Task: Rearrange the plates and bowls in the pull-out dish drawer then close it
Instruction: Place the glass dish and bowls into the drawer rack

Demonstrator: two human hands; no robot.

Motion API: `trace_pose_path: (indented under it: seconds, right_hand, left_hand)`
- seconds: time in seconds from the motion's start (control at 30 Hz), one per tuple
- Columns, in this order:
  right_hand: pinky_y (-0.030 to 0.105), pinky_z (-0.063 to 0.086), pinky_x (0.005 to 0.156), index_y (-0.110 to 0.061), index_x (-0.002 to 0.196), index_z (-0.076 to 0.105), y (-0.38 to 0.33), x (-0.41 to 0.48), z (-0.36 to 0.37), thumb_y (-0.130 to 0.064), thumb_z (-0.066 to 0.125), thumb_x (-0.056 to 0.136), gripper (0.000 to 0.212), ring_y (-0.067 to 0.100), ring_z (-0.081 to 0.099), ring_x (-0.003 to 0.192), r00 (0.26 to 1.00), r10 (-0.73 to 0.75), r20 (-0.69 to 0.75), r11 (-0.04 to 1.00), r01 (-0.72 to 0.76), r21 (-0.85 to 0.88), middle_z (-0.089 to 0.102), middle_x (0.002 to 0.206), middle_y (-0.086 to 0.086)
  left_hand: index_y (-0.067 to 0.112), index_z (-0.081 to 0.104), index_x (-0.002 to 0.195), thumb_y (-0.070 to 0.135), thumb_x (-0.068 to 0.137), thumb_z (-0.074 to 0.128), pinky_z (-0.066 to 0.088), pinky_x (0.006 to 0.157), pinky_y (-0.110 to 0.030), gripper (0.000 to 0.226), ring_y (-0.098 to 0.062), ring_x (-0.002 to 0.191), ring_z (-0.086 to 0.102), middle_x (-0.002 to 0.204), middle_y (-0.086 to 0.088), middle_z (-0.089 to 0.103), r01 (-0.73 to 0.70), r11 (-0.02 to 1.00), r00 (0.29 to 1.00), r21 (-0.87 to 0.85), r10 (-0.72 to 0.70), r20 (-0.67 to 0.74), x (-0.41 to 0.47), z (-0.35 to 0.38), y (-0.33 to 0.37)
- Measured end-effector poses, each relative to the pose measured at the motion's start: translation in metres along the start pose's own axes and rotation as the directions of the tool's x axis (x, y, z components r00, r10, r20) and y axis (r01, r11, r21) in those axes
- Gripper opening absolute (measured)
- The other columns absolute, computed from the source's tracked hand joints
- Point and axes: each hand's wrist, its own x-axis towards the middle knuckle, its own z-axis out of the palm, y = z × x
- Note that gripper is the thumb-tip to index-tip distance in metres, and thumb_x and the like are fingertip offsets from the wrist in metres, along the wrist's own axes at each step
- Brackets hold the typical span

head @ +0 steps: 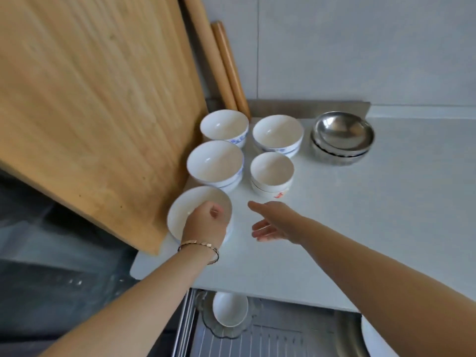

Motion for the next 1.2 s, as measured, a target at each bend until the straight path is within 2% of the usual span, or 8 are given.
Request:
trace_pose_path:
  seconds: [0.07, 0.17, 0.33, 0.43, 0.57, 0.77, 0.97, 1.2]
  right_hand:
    - [0.038, 0.056, 0.077, -0.009, 0.139, 0.034, -0.004, 0.014, 0.022, -0.039, 0.057, 0.090, 0.062, 0.032, 0.064, 0.084, 0.992, 0.034, 0.120, 0.997, -0.042, 0.066, 0.056, 0.116, 0.025]
    - [0.040, 0.057, 0.080, -0.016, 0.135, 0.036, 0.003, 0.029, 0.049, -0.024, 0.060, 0.089, 0.053, 0.028, 0.064, 0.074, 0.993, -0.005, 0.121, 1.000, 0.006, -0.007, 0.058, 0.096, 0.017]
    - [0.039, 0.058, 0.079, -0.016, 0.135, 0.043, 0.014, 0.032, 0.059, -0.002, 0.050, 0.084, 0.053, 0.031, 0.065, 0.081, 0.998, -0.068, -0.003, 0.995, 0.068, 0.067, 0.062, 0.103, 0.015]
    - [0.037, 0.061, 0.073, -0.021, 0.138, 0.042, 0.034, 0.013, 0.045, 0.002, 0.049, 0.082, 0.061, 0.031, 0.068, 0.077, 0.995, -0.095, -0.024, 0.995, 0.095, 0.030, 0.064, 0.100, 0.012]
    - [0.027, 0.061, 0.059, -0.021, 0.131, 0.049, 0.075, -0.038, 0.007, 0.007, 0.044, 0.085, 0.054, 0.019, 0.067, 0.066, 0.991, -0.133, -0.024, 0.991, 0.133, 0.008, 0.064, 0.086, 0.001]
    - [0.022, 0.056, 0.048, -0.026, 0.103, 0.058, 0.158, -0.123, -0.067, -0.001, 0.049, 0.067, 0.045, 0.006, 0.069, 0.055, 0.997, -0.069, -0.028, 0.998, 0.070, 0.012, 0.065, 0.081, 0.005]
    - [0.024, 0.048, 0.076, -0.031, 0.134, 0.034, 0.274, -0.179, -0.150, -0.002, 0.045, 0.086, 0.057, 0.022, 0.059, 0.098, 0.995, 0.055, -0.081, 0.922, -0.082, -0.379, 0.061, 0.113, 0.007]
    - [0.025, 0.044, 0.080, -0.022, 0.139, 0.037, 0.406, -0.186, -0.225, -0.004, 0.043, 0.084, 0.058, 0.022, 0.055, 0.096, 0.963, 0.206, -0.174, 0.850, -0.265, -0.455, 0.060, 0.118, 0.007]
  left_hand:
    - [0.009, 0.063, 0.102, 0.007, 0.088, 0.047, 0.043, 0.078, -0.031, 0.021, -0.031, 0.097, 0.058, 0.107, -0.015, 0.060, -0.040, 0.993, 0.993, 0.109, 0.052, -0.105, 0.011, -0.012, -0.010]
    - [0.007, 0.043, 0.135, 0.007, 0.083, 0.053, 0.039, 0.101, -0.038, 0.052, -0.033, 0.126, 0.040, 0.138, -0.016, 0.039, 0.038, 0.969, 0.994, 0.244, -0.012, -0.104, 0.022, -0.024, -0.033]
    - [0.003, 0.021, 0.147, 0.010, 0.085, 0.056, 0.027, 0.114, -0.041, 0.071, -0.031, 0.140, 0.027, 0.152, -0.016, 0.029, 0.058, 0.976, 0.995, 0.211, -0.040, -0.086, 0.020, -0.033, -0.045]
    - [0.010, 0.021, 0.148, 0.014, 0.088, 0.054, 0.032, 0.109, -0.041, 0.068, -0.030, 0.137, 0.033, 0.151, -0.011, 0.032, 0.108, 0.978, 0.993, 0.180, -0.114, 0.027, 0.015, -0.038, -0.044]
    - [0.013, 0.052, 0.122, 0.012, 0.090, 0.049, 0.048, 0.077, -0.033, 0.032, -0.026, 0.094, 0.054, 0.113, -0.012, 0.060, 0.093, 0.984, 0.934, 0.155, -0.140, 0.328, -0.017, -0.028, -0.036]
    - [0.025, 0.045, 0.118, 0.006, 0.091, 0.045, 0.060, 0.057, -0.029, 0.033, -0.010, 0.072, 0.056, 0.088, 0.009, 0.053, 0.103, 0.993, 0.796, 0.053, -0.114, 0.595, -0.116, 0.038, -0.024]
    - [0.023, 0.038, 0.136, 0.000, 0.090, 0.039, 0.053, 0.044, -0.014, 0.052, -0.017, 0.083, 0.058, 0.104, -0.002, 0.054, 0.165, 0.973, 0.640, 0.164, -0.232, 0.733, -0.219, 0.158, -0.029]
    - [0.022, 0.047, 0.117, -0.006, 0.086, 0.038, 0.057, 0.082, -0.045, 0.043, -0.029, 0.099, 0.058, 0.107, -0.007, 0.056, 0.282, 0.921, 0.593, 0.269, -0.388, 0.705, -0.321, 0.299, -0.047]
